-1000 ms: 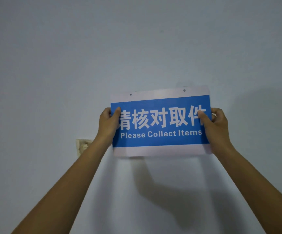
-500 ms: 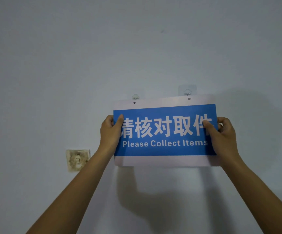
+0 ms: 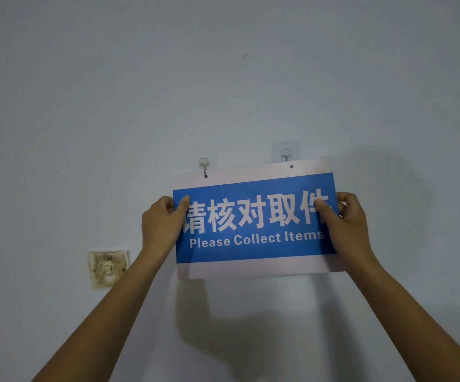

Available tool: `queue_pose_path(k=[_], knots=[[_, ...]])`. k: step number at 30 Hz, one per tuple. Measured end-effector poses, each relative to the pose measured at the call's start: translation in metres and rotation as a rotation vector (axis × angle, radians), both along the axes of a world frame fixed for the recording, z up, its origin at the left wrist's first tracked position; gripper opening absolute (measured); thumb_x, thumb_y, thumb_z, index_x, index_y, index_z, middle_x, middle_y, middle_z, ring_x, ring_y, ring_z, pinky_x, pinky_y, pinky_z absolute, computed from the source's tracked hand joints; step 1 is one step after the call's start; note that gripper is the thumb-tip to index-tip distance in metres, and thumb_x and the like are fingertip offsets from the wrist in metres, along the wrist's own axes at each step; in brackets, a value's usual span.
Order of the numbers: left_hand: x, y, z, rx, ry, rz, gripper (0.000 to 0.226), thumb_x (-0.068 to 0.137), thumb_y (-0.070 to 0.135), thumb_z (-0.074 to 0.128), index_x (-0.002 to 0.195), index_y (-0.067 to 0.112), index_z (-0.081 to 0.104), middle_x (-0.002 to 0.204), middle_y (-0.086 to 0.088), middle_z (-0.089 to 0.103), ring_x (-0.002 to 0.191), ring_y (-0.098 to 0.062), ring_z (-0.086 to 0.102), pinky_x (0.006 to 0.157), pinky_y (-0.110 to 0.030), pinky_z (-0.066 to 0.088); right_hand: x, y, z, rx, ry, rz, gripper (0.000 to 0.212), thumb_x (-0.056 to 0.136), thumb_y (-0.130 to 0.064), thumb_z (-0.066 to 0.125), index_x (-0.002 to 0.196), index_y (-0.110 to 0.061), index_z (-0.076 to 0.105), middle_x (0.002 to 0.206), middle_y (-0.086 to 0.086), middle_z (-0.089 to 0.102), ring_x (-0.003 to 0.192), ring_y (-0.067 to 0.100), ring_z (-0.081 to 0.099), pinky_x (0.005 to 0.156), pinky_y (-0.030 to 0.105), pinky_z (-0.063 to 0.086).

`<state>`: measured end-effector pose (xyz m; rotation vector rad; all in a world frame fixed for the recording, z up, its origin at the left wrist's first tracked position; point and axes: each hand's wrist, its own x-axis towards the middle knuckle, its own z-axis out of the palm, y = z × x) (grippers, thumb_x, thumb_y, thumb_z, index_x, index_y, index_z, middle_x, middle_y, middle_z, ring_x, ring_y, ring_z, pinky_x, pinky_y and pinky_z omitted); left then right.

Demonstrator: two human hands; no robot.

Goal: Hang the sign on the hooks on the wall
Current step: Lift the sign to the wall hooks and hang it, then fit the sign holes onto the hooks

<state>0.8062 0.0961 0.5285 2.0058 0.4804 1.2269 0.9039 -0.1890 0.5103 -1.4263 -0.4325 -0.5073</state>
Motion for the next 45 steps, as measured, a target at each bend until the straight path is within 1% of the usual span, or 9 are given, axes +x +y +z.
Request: queue_pose_path(k=[3,6,14,20,31,34,39,42,45], knots=[[-0.007,-0.016,0.002,0.148,-0.21,0.176,0.04,0.078,0.035,0.071,0.099,0.009,0.049,0.103,-0.004,0.052,0.084,-0.015,0.055,0.072,-0.033,0.049,0.001,-0.002,0.003,-0.003,-0.021,-0.011,0.027,0.091,-0.035,0.059,0.105,-0.017,0.044,0.101,0.001,0.068,0.081,0.009,0.07,0.059,0.016,0.055],[-0.008,-0.042,0.012,0.326,-0.306,0.07,0.034,0.08,0.027,0.069,0.102,0.012,0.049,0.106,0.001,0.048,0.092,-0.017,0.054,0.081,-0.039,0.052,0.006,-0.002,0.004,0.006,-0.002,0.003,0.026,0.091,-0.035,0.06,0.105,-0.018,0.045,0.101,0.002,0.069,0.079,0.008,0.07,0.059,0.017,0.055],[0.024,-0.088,0.021,0.611,-0.185,-0.114,0.042,0.086,0.035,0.057,0.122,0.013,0.056,0.135,-0.004,0.053,0.124,-0.019,0.048,0.103,-0.029,0.036,0.014,0.0,0.005,0.01,0.027,0.053,0.027,0.09,-0.035,0.061,0.106,-0.017,0.046,0.105,0.005,0.07,0.085,0.015,0.072,0.065,0.024,0.057],[0.038,-0.082,0.002,0.751,-0.096,-0.07,0.045,0.086,0.033,0.057,0.125,0.012,0.059,0.141,-0.006,0.052,0.129,-0.024,0.047,0.107,-0.04,0.033,0.018,0.004,-0.004,0.02,0.076,0.091,0.024,0.09,-0.032,0.061,0.102,-0.017,0.048,0.102,0.008,0.072,0.083,0.019,0.072,0.066,0.028,0.057],[0.035,-0.075,-0.007,0.862,-0.03,-0.051,0.048,0.083,0.027,0.065,0.126,0.008,0.057,0.145,-0.011,0.049,0.131,-0.031,0.049,0.109,-0.041,0.034,0.024,0.013,-0.018,0.029,0.025,-0.029,0.031,0.087,-0.038,0.064,0.099,-0.015,0.045,0.088,-0.006,0.064,0.075,0.007,0.067,0.054,0.011,0.052],[0.025,-0.066,-0.02,0.764,-0.074,-0.028,0.045,0.083,0.027,0.064,0.123,0.007,0.059,0.138,-0.011,0.055,0.125,-0.028,0.052,0.105,-0.04,0.04,0.026,0.014,-0.022,-0.053,-0.013,-0.136,0.032,0.086,-0.042,0.064,0.099,-0.018,0.047,0.085,-0.008,0.062,0.073,0.006,0.063,0.057,0.015,0.049],[-0.013,-0.032,-0.053,0.363,-0.231,0.04,0.035,0.08,0.013,0.07,0.111,0.003,0.055,0.117,-0.013,0.054,0.106,-0.024,0.052,0.091,-0.029,0.043,0.031,0.01,-0.025,-0.178,-0.083,-0.275,0.037,0.081,-0.046,0.068,0.101,-0.019,0.051,0.099,-0.005,0.057,0.079,0.009,0.06,0.063,0.014,0.044],[-0.021,-0.006,-0.068,0.158,-0.21,0.074,0.037,0.08,0.015,0.071,0.111,0.005,0.052,0.115,-0.014,0.052,0.096,-0.025,0.058,0.08,-0.036,0.05,0.032,0.006,-0.027,-0.206,-0.097,-0.291,0.037,0.079,-0.044,0.071,0.098,-0.018,0.051,0.097,-0.003,0.059,0.073,0.007,0.058,0.064,0.017,0.048],[-0.019,0.004,-0.075,0.042,-0.168,0.066,0.036,0.082,0.014,0.069,0.111,0.003,0.054,0.11,-0.013,0.056,0.084,-0.021,0.057,0.071,-0.028,0.048,0.031,0.003,-0.03,-0.248,-0.117,-0.288,0.034,0.08,-0.037,0.072,0.097,-0.016,0.051,0.091,-0.004,0.063,0.069,0.001,0.057,0.062,0.015,0.044]])
